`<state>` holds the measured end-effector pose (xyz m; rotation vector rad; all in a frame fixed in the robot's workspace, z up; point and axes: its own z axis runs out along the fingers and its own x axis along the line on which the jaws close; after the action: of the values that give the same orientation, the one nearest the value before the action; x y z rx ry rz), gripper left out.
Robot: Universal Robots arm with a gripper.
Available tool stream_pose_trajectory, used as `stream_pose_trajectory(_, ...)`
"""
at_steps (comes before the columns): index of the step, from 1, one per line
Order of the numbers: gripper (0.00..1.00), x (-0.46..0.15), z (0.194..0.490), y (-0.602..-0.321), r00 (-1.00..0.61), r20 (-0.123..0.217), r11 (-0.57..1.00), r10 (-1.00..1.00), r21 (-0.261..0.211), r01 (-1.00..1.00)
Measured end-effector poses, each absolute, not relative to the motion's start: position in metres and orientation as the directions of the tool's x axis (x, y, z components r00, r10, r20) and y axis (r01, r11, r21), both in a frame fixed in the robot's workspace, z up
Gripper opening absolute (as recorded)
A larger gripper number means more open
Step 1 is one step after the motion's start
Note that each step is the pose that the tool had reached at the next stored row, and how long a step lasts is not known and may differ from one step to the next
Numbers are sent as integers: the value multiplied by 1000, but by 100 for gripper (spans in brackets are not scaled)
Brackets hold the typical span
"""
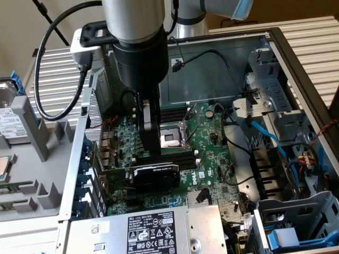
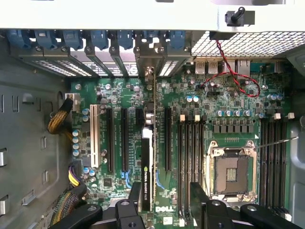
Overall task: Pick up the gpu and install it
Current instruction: 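Press down on the gpu until it lock into place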
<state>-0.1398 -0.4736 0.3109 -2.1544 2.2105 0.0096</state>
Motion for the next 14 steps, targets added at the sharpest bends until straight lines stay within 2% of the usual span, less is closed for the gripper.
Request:
stream_pose_trajectory(1,50,-140,311,-474,-25,-44,26,-999,-34,-999)
stream_pose_trajectory(3,37,-140,311,-474,-25,-44,26,-999,-34,-999)
stream_pose_trajectory(4,37,-140,311,-474,-25,-44,26,-999,-34,-999)
stream_pose_trajectory(6,25,-140,311,-474,-25,-44,26,-999,-34,-999)
stream_pose_trajectory(9,20,-140,311,-474,-25,-44,26,-999,-34,-999)
stream_pose_trajectory(10,11,-140,311,-474,-25,-44,26,-999,-34,-999)
stream_pose_trajectory(14,11,-140,311,-474,-25,-44,26,-999,-34,-999)
